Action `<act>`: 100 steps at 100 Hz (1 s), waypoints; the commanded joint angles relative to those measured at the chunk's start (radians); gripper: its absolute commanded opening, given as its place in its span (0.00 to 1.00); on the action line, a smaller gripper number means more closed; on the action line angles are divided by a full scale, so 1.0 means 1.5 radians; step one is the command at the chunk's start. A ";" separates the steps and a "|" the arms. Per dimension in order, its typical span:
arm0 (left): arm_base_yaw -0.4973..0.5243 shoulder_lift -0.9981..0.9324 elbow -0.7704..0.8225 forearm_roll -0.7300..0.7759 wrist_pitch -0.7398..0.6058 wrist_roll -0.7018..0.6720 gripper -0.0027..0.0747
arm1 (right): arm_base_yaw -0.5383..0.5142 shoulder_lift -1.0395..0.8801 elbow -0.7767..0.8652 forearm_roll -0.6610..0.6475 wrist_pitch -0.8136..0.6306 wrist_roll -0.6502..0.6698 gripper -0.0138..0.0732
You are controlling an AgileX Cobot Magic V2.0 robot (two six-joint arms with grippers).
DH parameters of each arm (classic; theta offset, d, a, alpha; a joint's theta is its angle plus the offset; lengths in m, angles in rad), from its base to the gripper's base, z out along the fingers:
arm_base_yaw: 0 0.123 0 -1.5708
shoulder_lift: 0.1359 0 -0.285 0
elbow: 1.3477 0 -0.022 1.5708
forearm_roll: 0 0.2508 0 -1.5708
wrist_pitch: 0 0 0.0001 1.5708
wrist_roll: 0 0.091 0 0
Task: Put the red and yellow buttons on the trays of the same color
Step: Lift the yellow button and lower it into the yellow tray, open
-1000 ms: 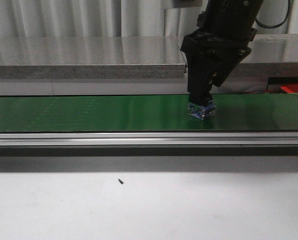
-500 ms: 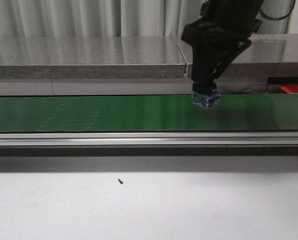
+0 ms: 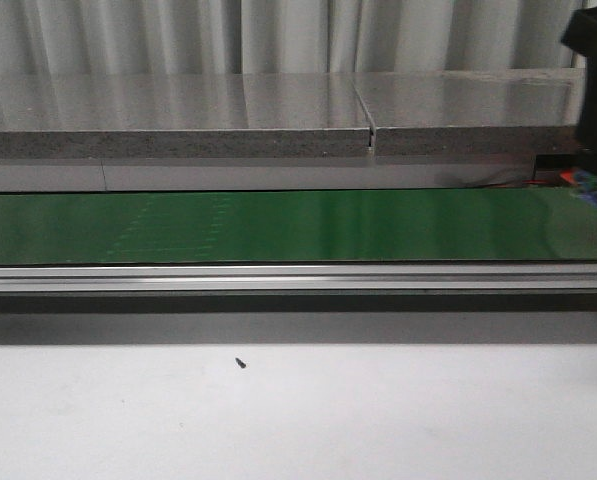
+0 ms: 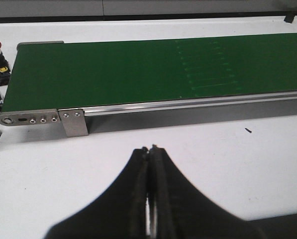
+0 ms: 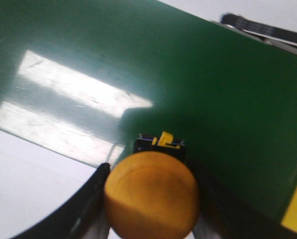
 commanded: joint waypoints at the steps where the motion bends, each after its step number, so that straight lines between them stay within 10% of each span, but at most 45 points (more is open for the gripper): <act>1: -0.005 0.006 -0.015 -0.010 -0.043 0.001 0.01 | -0.048 -0.042 0.006 -0.006 -0.023 0.001 0.41; 47: -0.005 0.006 -0.015 -0.010 -0.043 0.001 0.01 | -0.266 -0.049 0.083 -0.052 -0.086 0.018 0.41; 100: -0.005 0.006 -0.015 -0.010 -0.043 0.001 0.01 | -0.270 0.055 0.088 -0.037 -0.159 0.018 0.41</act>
